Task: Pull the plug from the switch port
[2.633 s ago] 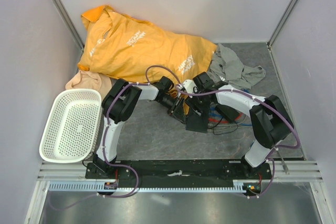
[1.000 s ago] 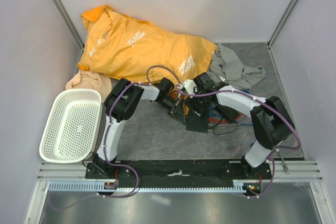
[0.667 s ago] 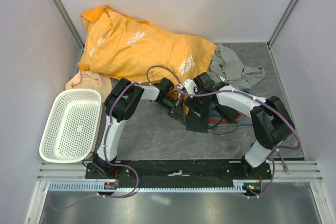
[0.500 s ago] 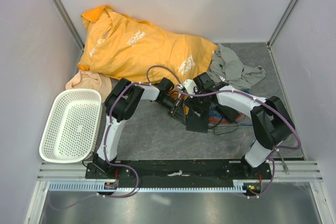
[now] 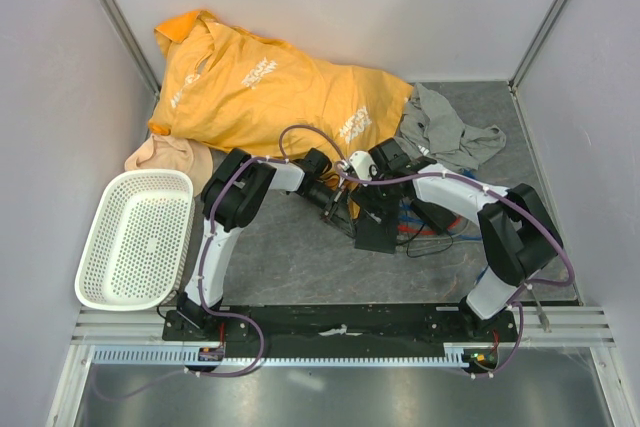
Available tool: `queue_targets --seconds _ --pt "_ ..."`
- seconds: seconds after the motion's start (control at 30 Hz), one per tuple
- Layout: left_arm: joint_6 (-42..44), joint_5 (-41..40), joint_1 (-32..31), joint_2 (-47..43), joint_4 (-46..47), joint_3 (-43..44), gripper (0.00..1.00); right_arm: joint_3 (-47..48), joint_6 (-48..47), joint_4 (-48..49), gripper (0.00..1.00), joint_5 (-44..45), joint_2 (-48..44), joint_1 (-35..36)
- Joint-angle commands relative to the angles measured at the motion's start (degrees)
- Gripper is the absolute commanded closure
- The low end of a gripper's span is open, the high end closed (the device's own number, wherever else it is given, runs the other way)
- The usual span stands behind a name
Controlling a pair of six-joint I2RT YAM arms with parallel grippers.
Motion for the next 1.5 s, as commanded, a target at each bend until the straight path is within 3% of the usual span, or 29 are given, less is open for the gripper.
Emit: queue_targets --seconds 0.0,0.1,0.23,0.33,0.37,0.43,1.27,1.47 --pt "1.6 -0.4 -0.6 0.0 -1.6 0.2 0.98 2.0 -2.8 -4.5 0.19 0.3 -1.1 0.1" --pt "2.5 -2.3 -0.5 -1.2 -2.2 -0.9 0.98 8.2 -7.7 -9.9 0.20 -3.4 -4.5 1.2" --pt "2.6 -3.0 -0.5 -1.1 -3.4 0.0 0.98 6.0 -18.2 -13.0 0.26 -12.5 -10.1 4.5" --pt "3.7 -3.9 -0.5 -0.8 -4.1 0.4 0.98 0.4 -22.3 -11.2 0.47 -13.2 -11.9 8.0" --pt "4.5 -4.2 -0.5 -0.8 -4.3 0.3 0.99 -0.6 -22.8 -11.2 0.65 -13.1 -11.3 8.7" --pt "4.9 -4.4 -0.5 -1.0 -4.5 -0.4 0.98 -0.9 -22.5 -11.2 0.76 -13.2 -10.4 9.9" --pt "6.4 -7.1 0.3 -0.8 -5.9 0.1 0.98 -9.0 -26.8 -6.7 0.81 -2.7 -3.1 10.8" --pt "13.1 -7.6 1.0 0.9 -9.6 1.1 0.98 -10.1 -27.8 -7.6 0.81 -2.9 -2.8 10.8"
